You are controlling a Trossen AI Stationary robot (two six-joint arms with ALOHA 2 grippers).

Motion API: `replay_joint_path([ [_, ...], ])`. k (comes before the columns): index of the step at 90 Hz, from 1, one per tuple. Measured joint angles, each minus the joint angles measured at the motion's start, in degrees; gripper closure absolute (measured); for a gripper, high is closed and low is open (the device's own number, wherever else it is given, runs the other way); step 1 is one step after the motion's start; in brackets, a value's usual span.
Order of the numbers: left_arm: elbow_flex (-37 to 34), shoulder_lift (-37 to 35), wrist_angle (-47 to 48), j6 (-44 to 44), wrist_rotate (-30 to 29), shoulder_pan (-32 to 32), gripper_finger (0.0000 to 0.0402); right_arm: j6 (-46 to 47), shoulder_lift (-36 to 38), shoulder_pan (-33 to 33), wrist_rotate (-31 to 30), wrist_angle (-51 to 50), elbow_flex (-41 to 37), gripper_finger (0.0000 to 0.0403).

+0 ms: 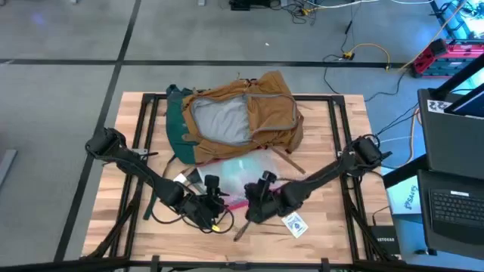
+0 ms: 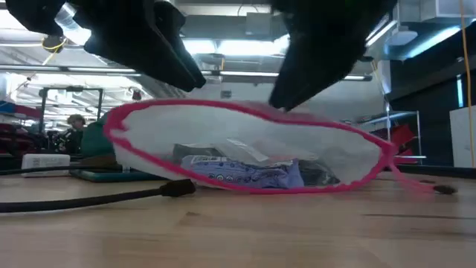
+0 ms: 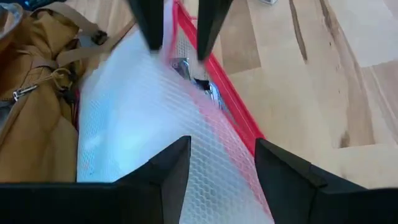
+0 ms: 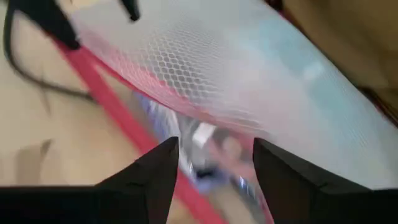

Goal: Unpack backpack
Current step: Put the blue playing cards into the pink zipper pouch

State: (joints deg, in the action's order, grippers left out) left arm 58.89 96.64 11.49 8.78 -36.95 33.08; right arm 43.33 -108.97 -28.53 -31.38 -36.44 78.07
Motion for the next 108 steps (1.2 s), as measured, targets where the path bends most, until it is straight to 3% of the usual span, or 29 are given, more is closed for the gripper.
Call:
replay_joint_path([
  [29,0.0,0.0,0.0,-0.2,0.4,1.3,0.0238,21.0,0.2,-12.7,-3.1,-19.4,9.2,0.0210],
  [48,0.0,0.0,-0.4,-0.2,0.4,1.2,0.0238,32.7,0.2,-17.1,4.6,-20.6,4.7,0.0194],
  [70,0.0,0.0,-0.4,0.1,0.4,1.2,0.0238,39.0,0.2,-18.3,10.5,-20.8,0.6,0.0144],
  [94,0.0,0.0,0.0,0.2,0.4,1.2,0.0238,42.6,0.2,-17.9,15.4,-21.9,-2.9,0.0052],
  [108,0.0,0.0,0.0,0.2,0.3,1.3,0.0238,43.1,0.2,-17.0,18.3,-19.2,-4.8,0.0028],
])
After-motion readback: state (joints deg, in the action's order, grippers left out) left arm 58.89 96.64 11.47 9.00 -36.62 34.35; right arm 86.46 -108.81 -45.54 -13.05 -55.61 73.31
